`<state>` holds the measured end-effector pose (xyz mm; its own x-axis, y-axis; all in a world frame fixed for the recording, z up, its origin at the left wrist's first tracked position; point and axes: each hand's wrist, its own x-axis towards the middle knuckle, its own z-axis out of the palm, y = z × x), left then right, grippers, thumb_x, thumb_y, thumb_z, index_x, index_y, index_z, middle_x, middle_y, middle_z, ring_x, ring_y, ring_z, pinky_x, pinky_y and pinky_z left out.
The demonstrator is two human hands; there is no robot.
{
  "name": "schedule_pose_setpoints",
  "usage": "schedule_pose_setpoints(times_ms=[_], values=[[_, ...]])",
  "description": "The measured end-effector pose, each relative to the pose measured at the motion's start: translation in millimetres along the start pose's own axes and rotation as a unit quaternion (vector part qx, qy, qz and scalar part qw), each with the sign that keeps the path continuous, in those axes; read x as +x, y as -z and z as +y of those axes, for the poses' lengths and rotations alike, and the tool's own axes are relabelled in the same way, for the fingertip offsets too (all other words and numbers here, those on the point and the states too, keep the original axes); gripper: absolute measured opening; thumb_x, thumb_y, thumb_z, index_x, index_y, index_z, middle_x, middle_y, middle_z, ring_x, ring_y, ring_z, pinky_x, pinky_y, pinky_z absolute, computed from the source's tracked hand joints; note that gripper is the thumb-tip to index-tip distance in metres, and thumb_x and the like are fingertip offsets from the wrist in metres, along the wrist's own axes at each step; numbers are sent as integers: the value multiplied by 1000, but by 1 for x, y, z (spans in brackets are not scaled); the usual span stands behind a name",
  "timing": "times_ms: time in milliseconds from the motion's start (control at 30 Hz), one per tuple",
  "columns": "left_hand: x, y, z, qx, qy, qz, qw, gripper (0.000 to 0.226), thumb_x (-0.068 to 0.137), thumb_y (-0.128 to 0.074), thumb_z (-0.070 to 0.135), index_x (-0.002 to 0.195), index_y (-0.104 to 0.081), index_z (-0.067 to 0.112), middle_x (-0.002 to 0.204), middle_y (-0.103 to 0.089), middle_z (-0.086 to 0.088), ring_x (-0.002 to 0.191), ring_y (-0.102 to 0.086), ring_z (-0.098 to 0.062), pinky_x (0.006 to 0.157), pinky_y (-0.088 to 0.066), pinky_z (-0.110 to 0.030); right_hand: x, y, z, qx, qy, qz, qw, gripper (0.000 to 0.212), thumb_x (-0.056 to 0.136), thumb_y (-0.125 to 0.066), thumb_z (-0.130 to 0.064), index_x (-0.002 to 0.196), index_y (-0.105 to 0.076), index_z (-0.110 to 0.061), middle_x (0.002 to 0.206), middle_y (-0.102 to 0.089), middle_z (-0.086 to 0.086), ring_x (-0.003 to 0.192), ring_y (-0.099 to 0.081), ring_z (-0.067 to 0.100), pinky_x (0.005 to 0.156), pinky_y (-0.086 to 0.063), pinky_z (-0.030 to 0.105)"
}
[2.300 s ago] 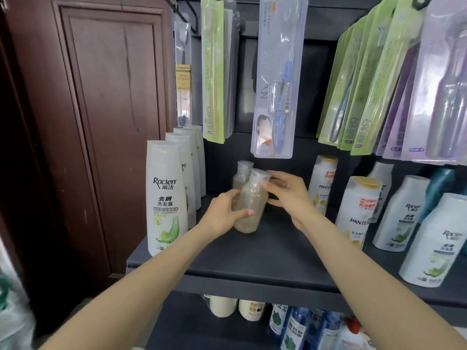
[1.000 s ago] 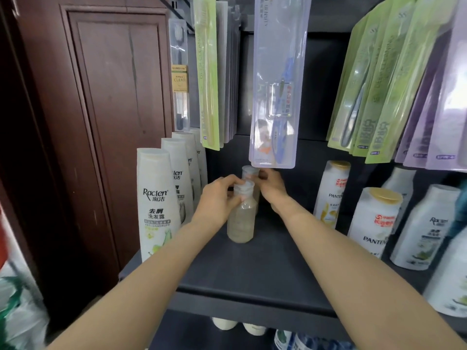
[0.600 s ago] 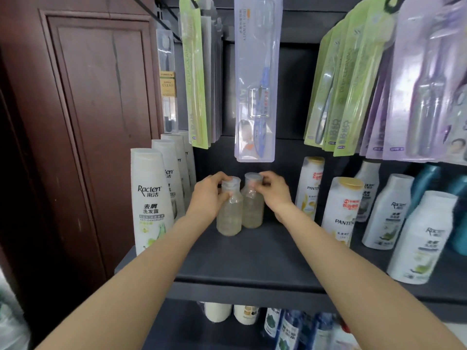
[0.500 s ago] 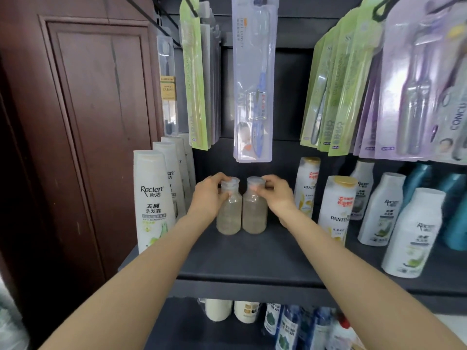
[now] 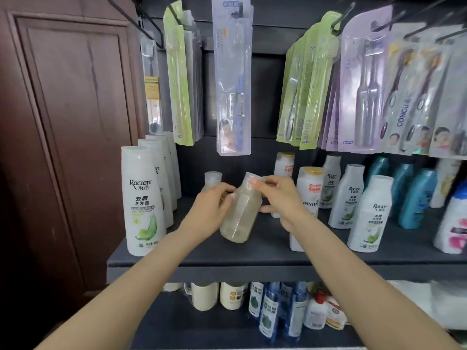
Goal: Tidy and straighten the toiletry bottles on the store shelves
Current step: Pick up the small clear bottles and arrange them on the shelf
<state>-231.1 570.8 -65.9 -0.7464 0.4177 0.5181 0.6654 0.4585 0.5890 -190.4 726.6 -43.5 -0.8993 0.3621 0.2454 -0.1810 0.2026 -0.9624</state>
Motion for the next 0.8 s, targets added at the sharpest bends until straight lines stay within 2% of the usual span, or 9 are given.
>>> schedule_pose_setpoints(times_ms=[67, 167, 267, 333, 400, 467, 567, 733, 800], values=[[-10, 4, 4, -39, 15, -33, 999, 32, 91, -56, 36, 121, -54, 24, 105, -60, 7, 85, -54, -1, 68, -40, -7, -5, 1, -2, 31, -21, 3, 999, 19, 91, -62, -22, 100, -63, -6, 99, -66, 8, 89, -65, 16, 66, -58, 30], [-19, 7, 1, 22, 1, -72, 997, 63, 76, -73, 39, 129, -43, 26, 105, -52, 11, 92, -51, -6, 70, -37, -11, -15, 2, -4, 101, -49, -1, 994, 17, 91, -61, -21, 81, -61, -7, 87, -67, 6, 83, -65, 15, 69, -59, 34], [-22, 12, -4, 45, -12, -68, 997, 65, 72, -76, 36, 128, -45, 23, 102, -56, 9, 91, -53, -6, 66, -36, -4, -20, 4, -4, 104, -55, -1, 993, 16, 90, -63, -21, 81, -59, -8, 93, -67, 9, 88, -66, 18, 68, -60, 34], [-24, 19, -7, 23, 5, -75, 997, 64, 70, -76, 40, 126, -49, 24, 101, -59, 11, 90, -55, -3, 70, -38, -4, -21, 7, -4, 86, -55, -27, 994, 14, 90, -62, -22, 88, -62, -9, 96, -67, 10, 88, -66, 18, 69, -60, 35], [-25, 23, -13, -48, 54, -82, 994, 68, 62, -73, 51, 122, -55, 25, 104, -64, 11, 94, -59, -4, 82, -46, -15, -21, 10, -2, 95, -74, -63, 991, 13, 92, -59, -21, 96, -64, -10, 99, -68, 11, 90, -67, 19, 74, -59, 35], [-29, 26, -16, -158, 108, -88, 977, 54, 68, -74, 45, 117, -61, 24, 105, -68, 5, 98, -63, -9, 91, -51, -29, -20, 13, 2, 131, -96, -89, 983, 12, 93, -57, -19, 98, -64, -11, 100, -68, 11, 92, -67, 20, 78, -58, 35], [-37, 32, -10, -320, 181, -125, 922, 27, 87, -61, 29, 109, -66, 14, 102, -70, -6, 92, -66, -13, 84, -55, -30, -22, 12, 5, 163, -116, -107, 974, 11, 92, -59, -19, 96, -64, -10, 103, -68, 11, 98, -66, 22, 82, -57, 37], [-38, 41, -4, -516, 287, -199, 783, 48, 84, -51, 46, 121, -55, 17, 104, -69, -19, 88, -69, -25, 70, -58, -31, -24, 1, 6, 225, -130, -113, 959, 13, 90, -61, -19, 97, -63, -8, 95, -72, 12, 90, -70, 19, 79, -58, 31], [-37, 44, -3, -550, 314, -210, 745, 52, 81, -53, 46, 123, -53, 15, 104, -68, -23, 87, -69, -28, 69, -59, -32, -24, 0, 4, 233, -146, -104, 956, 16, 89, -64, -21, 98, -63, -8, 90, -72, 12, 87, -70, 19, 79, -58, 31]])
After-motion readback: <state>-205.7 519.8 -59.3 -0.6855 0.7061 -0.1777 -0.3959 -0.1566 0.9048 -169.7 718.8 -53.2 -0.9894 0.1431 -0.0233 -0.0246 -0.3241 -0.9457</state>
